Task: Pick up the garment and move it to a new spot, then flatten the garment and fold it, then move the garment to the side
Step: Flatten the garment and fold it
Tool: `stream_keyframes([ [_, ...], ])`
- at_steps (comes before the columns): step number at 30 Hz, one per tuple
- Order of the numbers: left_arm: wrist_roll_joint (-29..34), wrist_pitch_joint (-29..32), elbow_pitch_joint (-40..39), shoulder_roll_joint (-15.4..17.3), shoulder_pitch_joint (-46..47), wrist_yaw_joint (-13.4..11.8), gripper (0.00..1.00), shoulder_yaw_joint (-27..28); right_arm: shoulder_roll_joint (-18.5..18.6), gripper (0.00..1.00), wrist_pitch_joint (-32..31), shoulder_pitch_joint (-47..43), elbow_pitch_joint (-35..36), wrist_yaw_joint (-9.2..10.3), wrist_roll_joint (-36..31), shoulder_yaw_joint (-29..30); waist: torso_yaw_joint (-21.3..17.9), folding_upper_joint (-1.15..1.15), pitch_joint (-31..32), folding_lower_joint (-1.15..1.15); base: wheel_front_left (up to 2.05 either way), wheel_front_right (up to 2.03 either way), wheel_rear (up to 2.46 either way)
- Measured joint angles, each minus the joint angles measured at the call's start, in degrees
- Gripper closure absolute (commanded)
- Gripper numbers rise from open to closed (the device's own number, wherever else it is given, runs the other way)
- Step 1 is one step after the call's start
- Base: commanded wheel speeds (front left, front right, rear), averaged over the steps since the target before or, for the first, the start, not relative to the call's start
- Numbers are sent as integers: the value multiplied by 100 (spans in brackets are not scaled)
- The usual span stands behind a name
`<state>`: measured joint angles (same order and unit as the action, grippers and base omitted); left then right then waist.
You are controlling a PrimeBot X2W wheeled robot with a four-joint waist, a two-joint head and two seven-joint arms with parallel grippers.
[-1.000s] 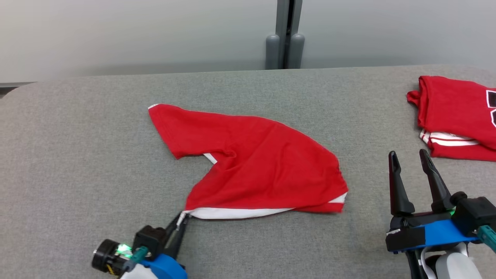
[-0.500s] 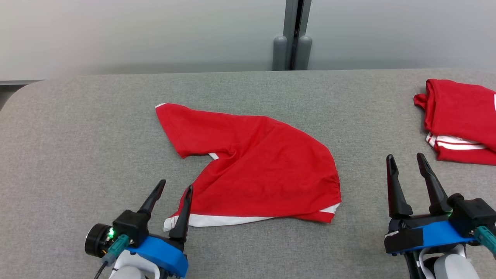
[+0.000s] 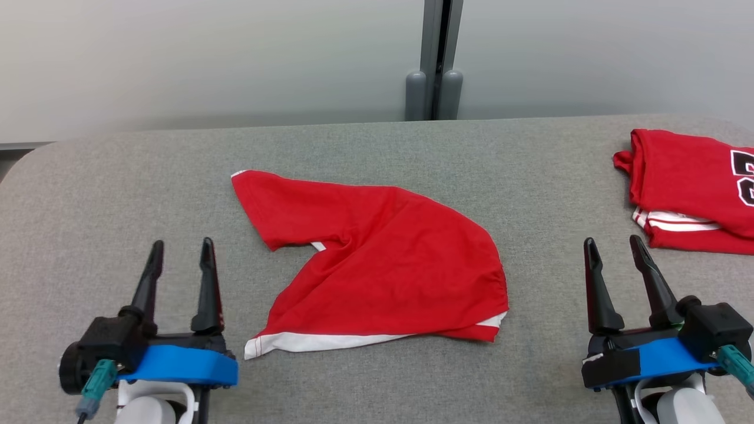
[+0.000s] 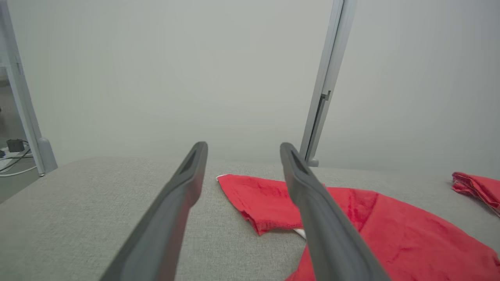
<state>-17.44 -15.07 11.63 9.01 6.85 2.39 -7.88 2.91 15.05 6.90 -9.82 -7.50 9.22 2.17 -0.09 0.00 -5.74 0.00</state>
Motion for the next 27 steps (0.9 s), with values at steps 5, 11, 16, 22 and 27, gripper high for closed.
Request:
stream_keyframes([
  [5,236,0,11,-144,-125,68,0,461,0,0,0,-76,-7,1,1,33,-30,0,56,0,0,0,0],
  [11,526,0,135,-265,-225,175,0,747,0,0,0,-186,-89,0,2,77,-15,0,110,0,0,0,0],
  [16,690,0,193,-355,-238,276,0,865,3,0,0,-231,-152,1,2,76,-1,0,145,0,0,0,0],
  [22,761,0,432,-436,-244,415,0,728,59,0,0,-228,-592,0,8,-223,27,0,147,0,0,0,0],
  [27,744,0,782,-527,-284,469,0,443,76,0,-1,-131,-1139,1,89,-587,73,0,64,0,0,0,0],
])
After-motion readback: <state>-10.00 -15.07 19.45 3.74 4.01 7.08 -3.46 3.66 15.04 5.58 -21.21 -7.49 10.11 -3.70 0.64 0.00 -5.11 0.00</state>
